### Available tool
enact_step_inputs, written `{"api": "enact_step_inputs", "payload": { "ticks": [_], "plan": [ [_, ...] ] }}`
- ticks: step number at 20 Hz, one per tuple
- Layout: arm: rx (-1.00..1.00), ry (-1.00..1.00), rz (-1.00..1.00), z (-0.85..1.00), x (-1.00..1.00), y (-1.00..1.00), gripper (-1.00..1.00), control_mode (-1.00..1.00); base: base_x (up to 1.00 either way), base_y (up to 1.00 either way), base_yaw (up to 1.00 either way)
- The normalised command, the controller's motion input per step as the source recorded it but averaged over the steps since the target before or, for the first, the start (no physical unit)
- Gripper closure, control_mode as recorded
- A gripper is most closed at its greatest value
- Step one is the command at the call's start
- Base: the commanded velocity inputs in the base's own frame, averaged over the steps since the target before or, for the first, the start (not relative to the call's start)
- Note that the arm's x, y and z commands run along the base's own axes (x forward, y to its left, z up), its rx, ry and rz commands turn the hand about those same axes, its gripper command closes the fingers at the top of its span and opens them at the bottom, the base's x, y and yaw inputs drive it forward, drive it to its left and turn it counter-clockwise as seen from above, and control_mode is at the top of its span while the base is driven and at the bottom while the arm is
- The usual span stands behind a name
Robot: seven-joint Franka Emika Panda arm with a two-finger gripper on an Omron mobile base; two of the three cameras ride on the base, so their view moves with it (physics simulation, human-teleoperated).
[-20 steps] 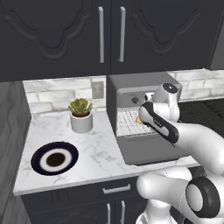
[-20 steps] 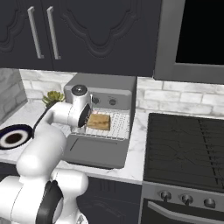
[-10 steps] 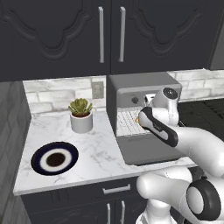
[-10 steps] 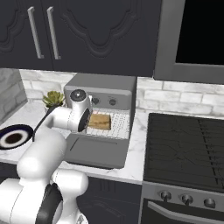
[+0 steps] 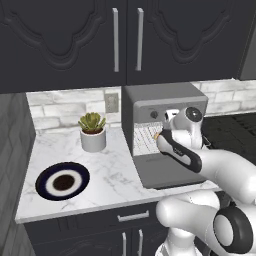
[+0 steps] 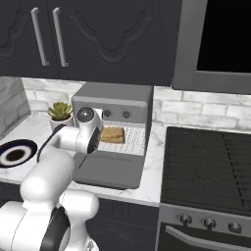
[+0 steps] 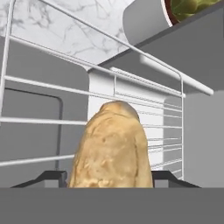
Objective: Pull the toaster oven rack outwards. Pick up the baguette from the plate and place it on the toaster oven rack. Close the toaster oven door fully and set the temperature to the lowest setting.
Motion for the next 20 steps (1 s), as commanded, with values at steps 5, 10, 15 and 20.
{"api": "enact_step_inputs", "payload": {
  "ticks": [5, 10, 15, 20],
  "plan": [
    [0.00, 0.00, 0.00, -0.27, 0.10, -0.03, -1.00, -1.00, 0.00, 0.00, 0.00],
    [0.00, 0.00, 0.00, -0.21, 0.06, -0.07, -1.00, -1.00, 0.00, 0.00, 0.00],
    [0.02, 0.00, 0.00, -0.13, 0.02, -0.19, -1.00, -1.00, 0.00, 0.00, 0.00],
    [0.03, 0.00, 0.00, -0.05, 0.00, -0.26, -1.00, -1.00, 0.00, 0.00, 0.00]
  ]
}}
